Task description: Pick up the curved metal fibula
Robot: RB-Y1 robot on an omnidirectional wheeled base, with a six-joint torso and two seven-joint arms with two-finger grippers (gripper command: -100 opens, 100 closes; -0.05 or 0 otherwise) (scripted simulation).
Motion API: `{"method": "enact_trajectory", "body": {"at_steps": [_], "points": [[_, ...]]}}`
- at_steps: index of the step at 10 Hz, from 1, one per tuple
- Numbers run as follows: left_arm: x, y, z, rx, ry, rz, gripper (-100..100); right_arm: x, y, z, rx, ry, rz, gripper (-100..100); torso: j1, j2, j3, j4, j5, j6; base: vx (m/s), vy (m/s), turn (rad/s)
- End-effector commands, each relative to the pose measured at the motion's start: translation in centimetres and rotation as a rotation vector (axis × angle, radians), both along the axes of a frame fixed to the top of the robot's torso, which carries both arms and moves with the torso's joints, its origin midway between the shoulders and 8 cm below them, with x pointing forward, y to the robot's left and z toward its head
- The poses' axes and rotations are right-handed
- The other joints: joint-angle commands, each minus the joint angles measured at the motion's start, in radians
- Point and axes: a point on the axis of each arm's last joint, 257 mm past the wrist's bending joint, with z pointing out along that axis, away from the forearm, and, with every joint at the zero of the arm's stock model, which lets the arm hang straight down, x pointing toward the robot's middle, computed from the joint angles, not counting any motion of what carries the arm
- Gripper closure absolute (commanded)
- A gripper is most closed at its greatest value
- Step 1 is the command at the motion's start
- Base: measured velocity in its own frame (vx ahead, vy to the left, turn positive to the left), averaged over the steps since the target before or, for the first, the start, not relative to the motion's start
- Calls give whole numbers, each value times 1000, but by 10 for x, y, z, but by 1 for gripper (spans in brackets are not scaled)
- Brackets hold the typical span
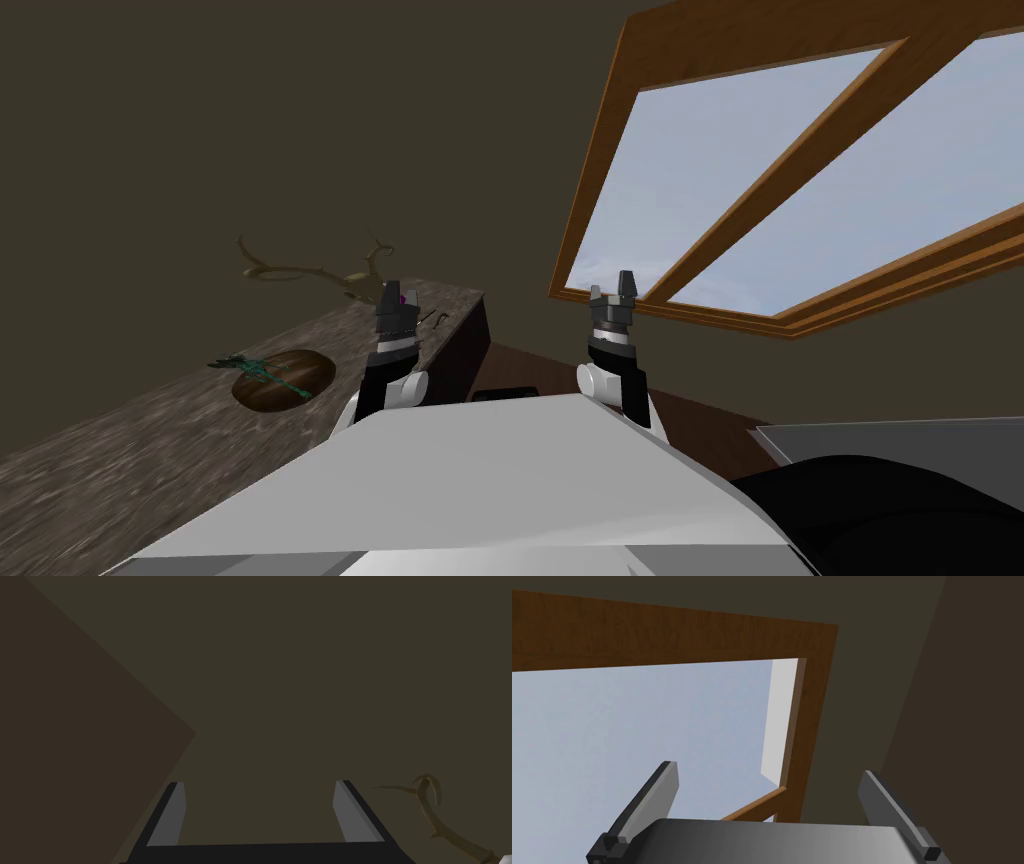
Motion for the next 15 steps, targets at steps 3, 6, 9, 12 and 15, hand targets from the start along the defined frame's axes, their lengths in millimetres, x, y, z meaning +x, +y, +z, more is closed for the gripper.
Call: {"method": "enact_trajectory", "body": {"at_steps": [3,6,9,12,15], "points": [[13,-5,-4,19,38,-46,-100,0,0,0,0,0,0,0,-2,-1,0,0,0,0,8,-39,56],[30,-6,-9,6,84,-85,-100,0,0,0,0,0,0,0,-3,-2,-1,0,-1,0,23,-48,83],[49,-6,-16,-31,137,-125,-100,0,0,0,0,0,0,0,-4,-2,-1,0,-1,0,23,-60,99],[66,-4,-26,-72,195,-149,-100,0,0,0,0,0,0,0,-3,-2,-1,-1,-1,0,23,-50,73],[82,-2,-36,-121,251,-175,-100,0,0,0,0,0,0,0,-4,-3,-2,-1,-1,0,28,-58,94]]}}
